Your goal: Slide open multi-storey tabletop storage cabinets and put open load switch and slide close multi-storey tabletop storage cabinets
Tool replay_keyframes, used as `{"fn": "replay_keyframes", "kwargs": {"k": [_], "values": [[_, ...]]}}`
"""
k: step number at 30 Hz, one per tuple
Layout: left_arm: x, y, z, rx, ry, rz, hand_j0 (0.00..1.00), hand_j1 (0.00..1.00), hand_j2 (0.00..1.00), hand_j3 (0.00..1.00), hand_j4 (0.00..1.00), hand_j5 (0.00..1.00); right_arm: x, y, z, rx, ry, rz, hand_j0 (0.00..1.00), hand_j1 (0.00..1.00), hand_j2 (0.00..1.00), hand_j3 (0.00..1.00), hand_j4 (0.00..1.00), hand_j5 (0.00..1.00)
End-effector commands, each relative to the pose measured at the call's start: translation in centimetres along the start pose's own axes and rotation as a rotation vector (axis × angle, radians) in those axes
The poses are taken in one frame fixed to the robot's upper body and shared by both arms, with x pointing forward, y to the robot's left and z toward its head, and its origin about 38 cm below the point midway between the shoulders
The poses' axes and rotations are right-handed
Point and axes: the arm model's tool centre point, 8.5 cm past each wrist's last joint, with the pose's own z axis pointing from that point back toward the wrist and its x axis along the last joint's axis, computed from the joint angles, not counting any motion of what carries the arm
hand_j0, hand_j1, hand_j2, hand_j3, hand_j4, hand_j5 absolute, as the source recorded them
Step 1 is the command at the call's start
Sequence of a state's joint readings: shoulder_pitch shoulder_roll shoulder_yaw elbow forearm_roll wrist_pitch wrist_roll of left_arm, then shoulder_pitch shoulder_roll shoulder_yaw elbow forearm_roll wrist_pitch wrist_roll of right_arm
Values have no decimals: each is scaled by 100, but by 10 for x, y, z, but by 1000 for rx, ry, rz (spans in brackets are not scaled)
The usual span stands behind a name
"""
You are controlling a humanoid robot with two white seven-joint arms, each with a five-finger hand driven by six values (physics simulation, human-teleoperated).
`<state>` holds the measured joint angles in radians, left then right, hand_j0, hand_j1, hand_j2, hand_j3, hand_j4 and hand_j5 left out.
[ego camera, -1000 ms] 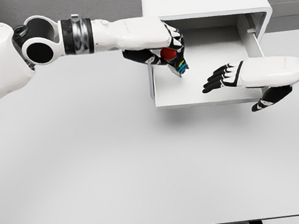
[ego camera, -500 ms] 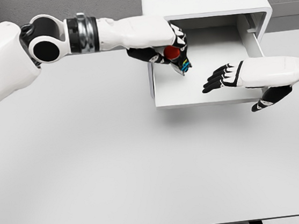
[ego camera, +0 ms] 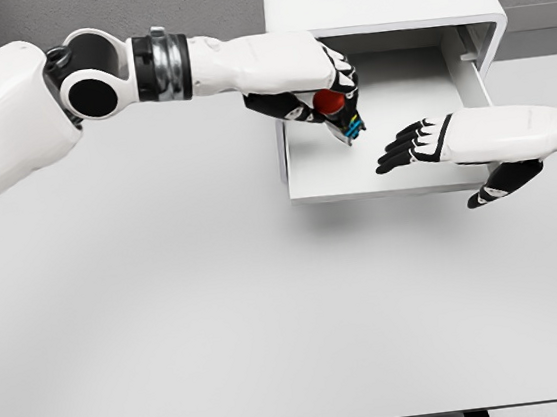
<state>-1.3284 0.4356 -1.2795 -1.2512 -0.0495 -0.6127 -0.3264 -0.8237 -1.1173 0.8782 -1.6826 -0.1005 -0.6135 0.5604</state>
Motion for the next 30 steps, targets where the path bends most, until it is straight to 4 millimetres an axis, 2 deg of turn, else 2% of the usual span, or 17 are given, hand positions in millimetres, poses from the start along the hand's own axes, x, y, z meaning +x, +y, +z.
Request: {"fn": "replay_keyframes", "kwargs": {"k": [1,2,3,4,5,8,13,16,21,22,23,24,25,27,30], "values": [[0,1,0,4,0,5,55,55,55,55,55,55,0,-1,0,-5,0,-6,100,100,100,100,100,100],[0,1,0,3,1,6,60,60,60,60,60,60,0,-1,0,-5,0,-6,100,100,100,100,100,100],[-1,1,1,3,3,6,73,73,73,73,73,73,0,-1,0,-5,0,-6,100,100,100,100,100,100],[-2,1,2,4,6,6,92,92,92,92,92,92,0,-1,0,-5,0,-6,100,100,100,100,100,100],[-1,3,2,12,5,4,100,100,100,100,100,100,0,-1,0,-5,0,-6,100,100,100,100,100,100],[4,7,0,26,-15,0,100,100,100,100,100,100,0,-1,1,-5,0,-4,100,100,100,100,100,100],[36,14,-12,39,-115,-32,100,100,100,100,100,100,0,-1,-1,-6,-3,-6,100,100,100,100,100,100],[49,19,-9,49,-152,-40,100,100,100,100,100,100,0,0,-2,-6,-6,-7,100,100,100,100,100,100],[59,38,53,115,-131,-28,100,100,100,100,100,100,0,-1,-1,-7,-4,-4,100,100,100,100,100,100],[65,49,72,146,-121,-43,100,100,100,100,100,100,0,-1,-1,-7,-4,-4,100,100,100,100,100,100],[66,50,92,156,-97,-34,100,100,100,100,100,100,0,0,-1,-5,-4,-7,100,100,100,100,100,100],[62,46,117,162,-53,-6,100,100,100,100,100,100,0,0,-2,-6,-6,-7,100,100,100,100,100,100],[58,35,138,161,-5,24,100,100,100,100,100,100,0,-1,-2,-6,-6,-5,100,100,100,100,100,100],[49,17,190,253,117,79,100,100,100,100,100,100,0,0,-1,-5,-4,-7,100,100,100,100,100,100],[44,-24,229,263,222,174,100,100,100,100,100,100,-1,1,1,-4,1,-11,100,100,100,100,100,100]]}}
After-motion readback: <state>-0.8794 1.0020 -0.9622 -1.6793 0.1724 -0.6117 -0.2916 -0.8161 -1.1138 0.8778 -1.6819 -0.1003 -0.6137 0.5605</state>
